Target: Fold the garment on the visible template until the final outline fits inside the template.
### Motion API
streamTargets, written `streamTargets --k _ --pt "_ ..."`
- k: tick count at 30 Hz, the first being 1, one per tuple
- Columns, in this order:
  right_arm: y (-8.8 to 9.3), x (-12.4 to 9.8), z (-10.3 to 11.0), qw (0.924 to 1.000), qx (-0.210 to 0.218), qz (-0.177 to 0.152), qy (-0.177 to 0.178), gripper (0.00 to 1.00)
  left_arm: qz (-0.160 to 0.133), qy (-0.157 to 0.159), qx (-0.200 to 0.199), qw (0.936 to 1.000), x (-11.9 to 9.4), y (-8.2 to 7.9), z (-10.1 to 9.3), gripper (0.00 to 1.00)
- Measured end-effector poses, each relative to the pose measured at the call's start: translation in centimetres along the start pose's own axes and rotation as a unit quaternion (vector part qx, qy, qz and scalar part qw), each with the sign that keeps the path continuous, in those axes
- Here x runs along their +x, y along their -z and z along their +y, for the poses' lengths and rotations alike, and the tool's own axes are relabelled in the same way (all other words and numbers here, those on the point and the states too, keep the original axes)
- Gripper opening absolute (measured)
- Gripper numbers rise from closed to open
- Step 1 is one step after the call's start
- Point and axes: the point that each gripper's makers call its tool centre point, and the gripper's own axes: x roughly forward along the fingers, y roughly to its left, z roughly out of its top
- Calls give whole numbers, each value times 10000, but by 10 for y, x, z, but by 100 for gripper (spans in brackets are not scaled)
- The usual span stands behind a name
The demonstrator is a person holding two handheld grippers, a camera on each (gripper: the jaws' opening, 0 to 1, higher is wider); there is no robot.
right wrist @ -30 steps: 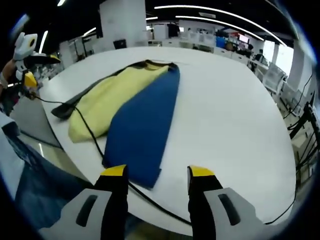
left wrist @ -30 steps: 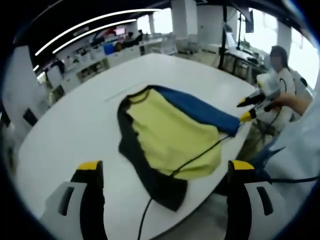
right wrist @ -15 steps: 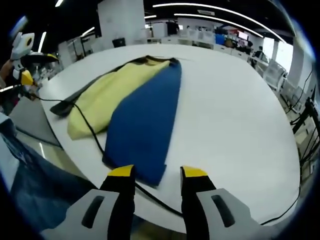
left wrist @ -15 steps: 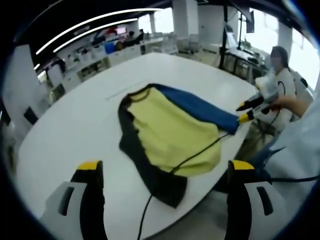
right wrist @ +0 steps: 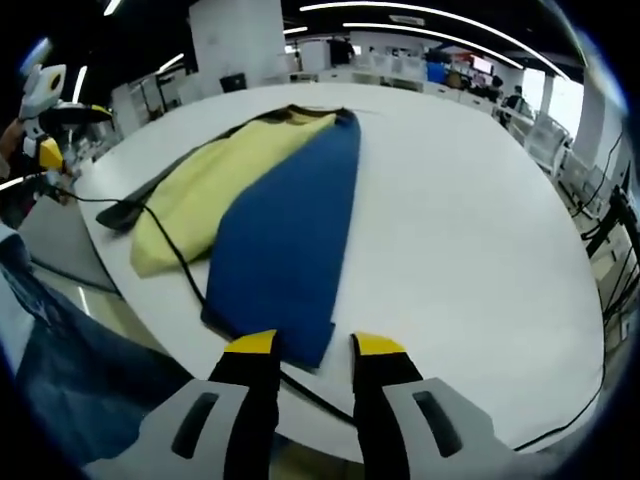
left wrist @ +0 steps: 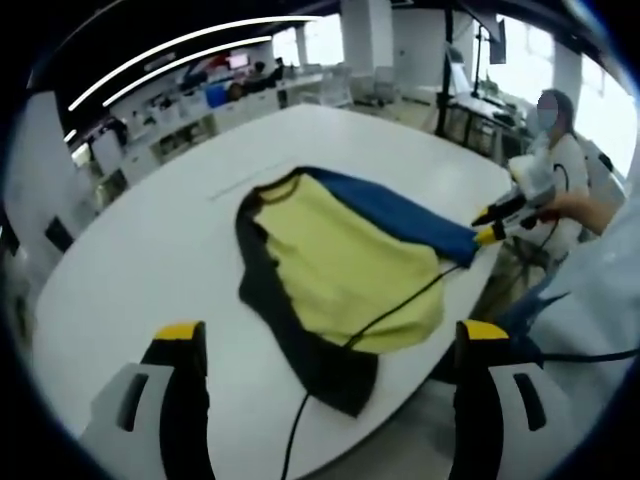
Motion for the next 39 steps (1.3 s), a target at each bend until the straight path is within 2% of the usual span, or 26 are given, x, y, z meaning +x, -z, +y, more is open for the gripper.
streamTargets --k 10,14,20,31,39 --pt "-1 1 -2 9999 -78 53 82 22 18 72 24 10000 5 -1 6 99" --pt "-1 1 4 10000 -73 49 22 15 0 142 61 9999 6 -3 6 99" --pt "0 1 2 10000 15 18 61 15 -66 189 105 9997 6 -6 9 99" --pt "1 1 0 9990 334 5 284 15 -125 374 326 9987 3 -1 17 99" --pt "3 0 2 9977 529 -128 395 13 -210 471 457 9976 1 -2 18 99"
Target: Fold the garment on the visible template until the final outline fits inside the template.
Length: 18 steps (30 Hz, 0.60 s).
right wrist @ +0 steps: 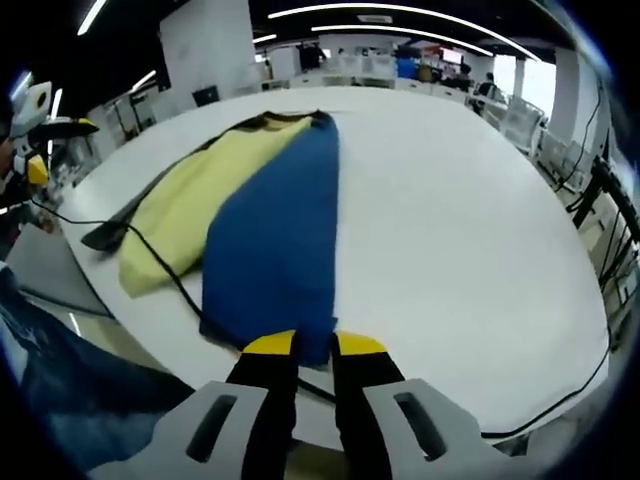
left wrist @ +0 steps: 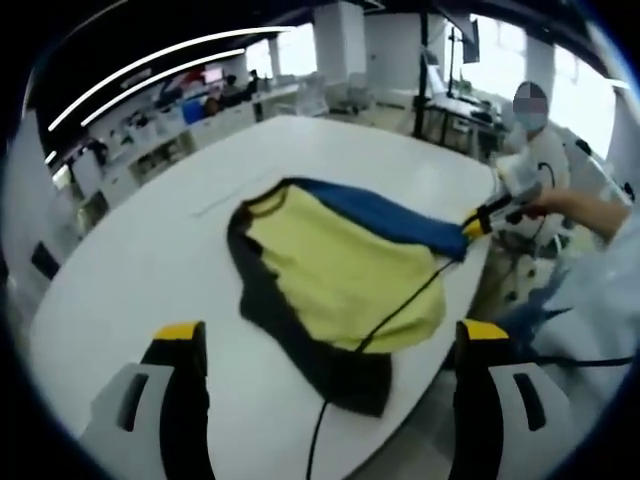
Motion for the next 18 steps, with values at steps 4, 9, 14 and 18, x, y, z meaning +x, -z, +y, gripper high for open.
streamTargets --k 4,9,14,18 --pt "-1 1 1 10000 10 20 44 12 0 11 3 10000 -1 0 1 99" --pt "-1 1 1 9999 -44 100 -2 12 33 6 27 10000 -2 0 1 99" --pt "-4 1 2 9994 -287 210 -39 5 38 -124 -99 9999 -3 -2 2 99" --pt "-9 0 -3 9995 -273 163 -70 3 17 -251 -198 9995 -2 -5 6 99"
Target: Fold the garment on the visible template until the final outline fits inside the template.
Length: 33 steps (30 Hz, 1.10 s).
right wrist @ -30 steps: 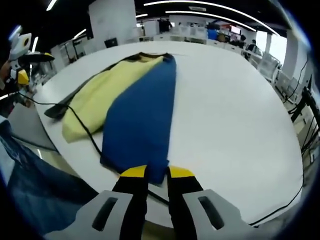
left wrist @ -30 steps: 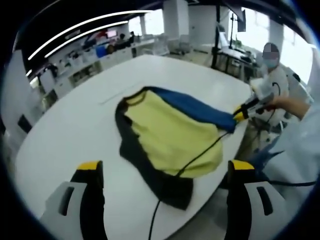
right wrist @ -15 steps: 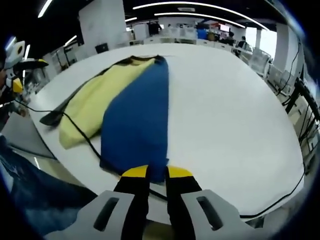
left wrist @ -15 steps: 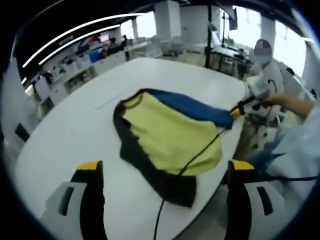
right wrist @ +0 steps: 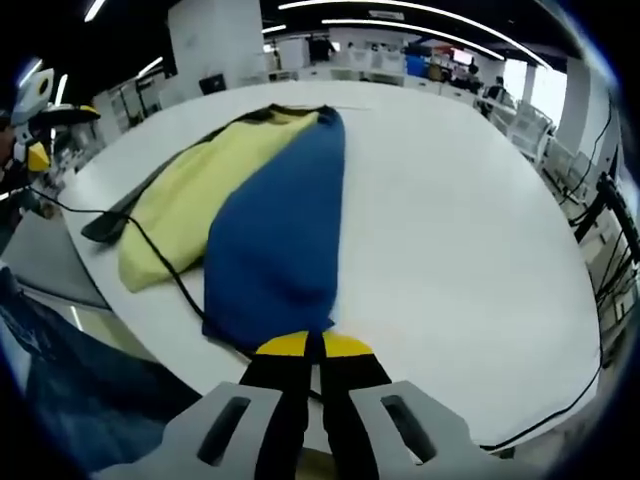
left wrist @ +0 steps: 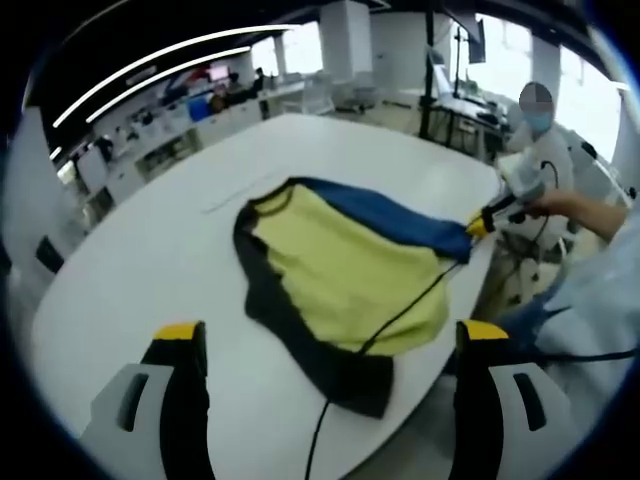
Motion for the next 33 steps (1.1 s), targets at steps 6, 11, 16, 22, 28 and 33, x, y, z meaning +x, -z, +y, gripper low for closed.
streamTargets --k 6,11,16,22,28,33 --pt "-6 0 -11 10000 -47 -2 -31 3 52 -63 -74 9999 2 -1 -1 99" --pt "-16 -5 -22 9999 -82 -84 -2 3 8 -163 -113 9998 4 -7 3 99" --pt "-26 -10 -37 9998 -137 -150 43 3 10 -236 -166 9996 8 -11 6 99" --pt "-35 -19 -48 9995 -186 -236 51 3 28 -256 -226 9994 11 -12 4 99" --pt "-41 -24 -62 9991 -354 -219 122 3 -13 -384 -279 9989 8 -15 8 99" --pt "-40 -22 -74 9990 -364 -191 176 3 29 -510 -319 9982 7 -13 12 99"
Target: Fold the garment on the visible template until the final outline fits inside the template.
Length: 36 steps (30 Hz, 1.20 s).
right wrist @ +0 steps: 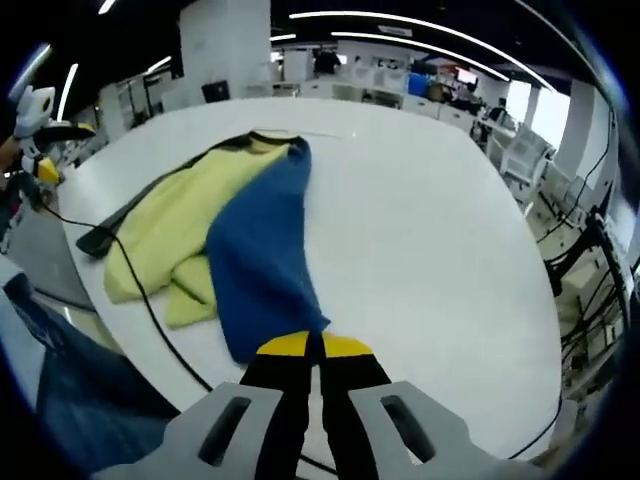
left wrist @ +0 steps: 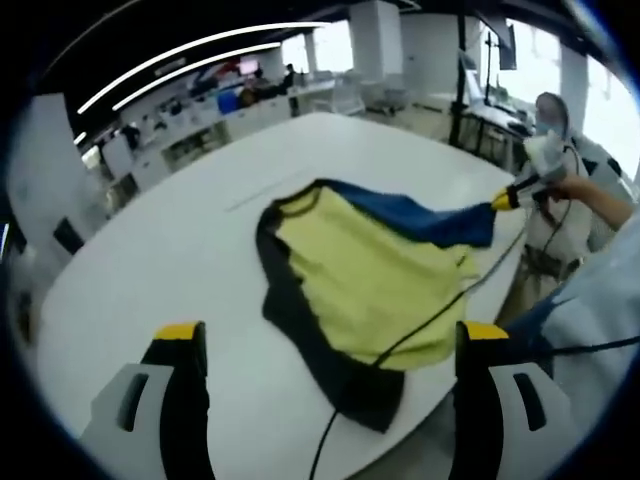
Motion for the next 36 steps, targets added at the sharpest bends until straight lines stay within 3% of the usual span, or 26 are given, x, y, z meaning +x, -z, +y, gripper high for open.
streamTargets --k 22,36 --pt "5 -2 -48 9997 40 40 228 3 42 -380 -216 9990 -13 9 8 99" --pt "2 4 -77 9995 23 29 315 3 45 -456 -218 9987 -12 3 6 99"
